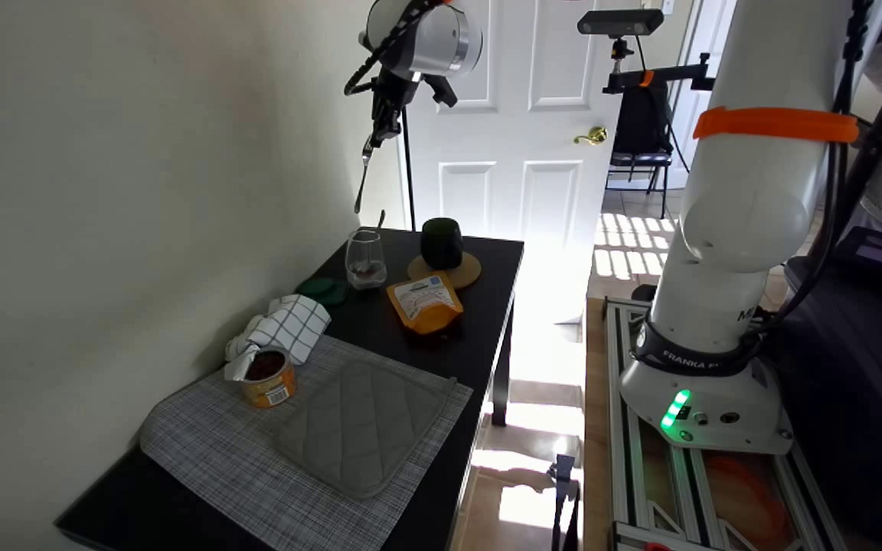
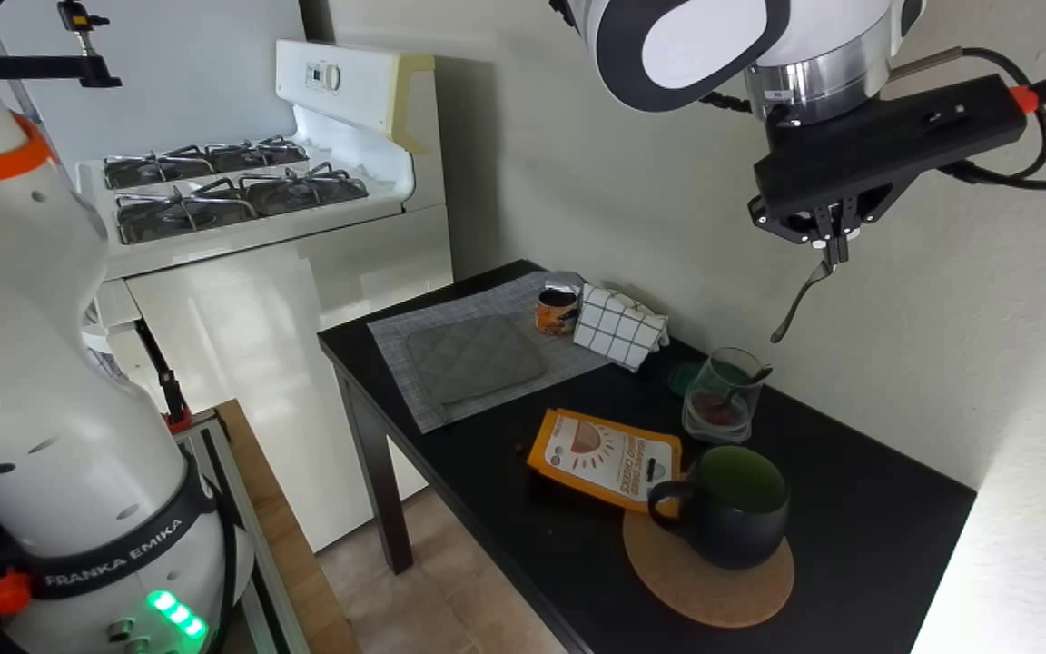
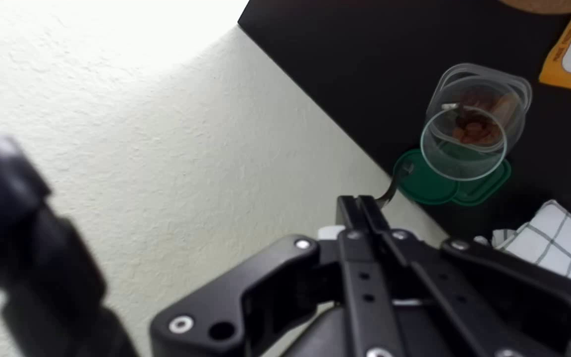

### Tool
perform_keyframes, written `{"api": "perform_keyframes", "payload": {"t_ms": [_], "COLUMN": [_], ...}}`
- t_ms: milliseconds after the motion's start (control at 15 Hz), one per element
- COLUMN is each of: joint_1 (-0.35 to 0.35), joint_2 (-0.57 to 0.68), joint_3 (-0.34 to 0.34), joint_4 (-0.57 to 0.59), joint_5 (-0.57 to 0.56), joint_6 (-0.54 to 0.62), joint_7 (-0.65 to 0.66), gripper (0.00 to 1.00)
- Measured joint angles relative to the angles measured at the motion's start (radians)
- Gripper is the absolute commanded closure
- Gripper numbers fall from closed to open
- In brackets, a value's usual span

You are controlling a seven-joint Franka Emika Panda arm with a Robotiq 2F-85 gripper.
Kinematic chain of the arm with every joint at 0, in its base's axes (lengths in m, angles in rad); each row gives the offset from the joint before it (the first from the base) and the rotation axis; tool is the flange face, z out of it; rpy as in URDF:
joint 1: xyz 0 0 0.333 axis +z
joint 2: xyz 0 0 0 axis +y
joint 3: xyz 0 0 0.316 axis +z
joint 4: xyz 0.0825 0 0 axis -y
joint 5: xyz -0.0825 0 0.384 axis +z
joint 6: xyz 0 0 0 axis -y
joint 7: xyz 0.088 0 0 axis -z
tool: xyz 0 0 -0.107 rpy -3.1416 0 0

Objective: Remove the silver fork from the black mug and put it in the glass cup.

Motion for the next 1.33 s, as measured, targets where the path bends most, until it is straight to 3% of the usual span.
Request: {"api": "perform_keyframes", "payload": {"t_ms": [400, 667, 1333], "joint_1": [-0.001, 0.015, 0.016], "joint_2": [-0.014, 0.011, 0.23], "joint_3": [-0.01, -0.007, 0.042], "joint_4": [-0.005, 0.0, 0.127], "joint_5": [-0.103, -0.097, -0.077], "joint_6": [-0.135, -0.145, -0.143], "joint_7": [0.013, 0.013, 0.042], "gripper": [0.99, 0.99, 0.99]}}
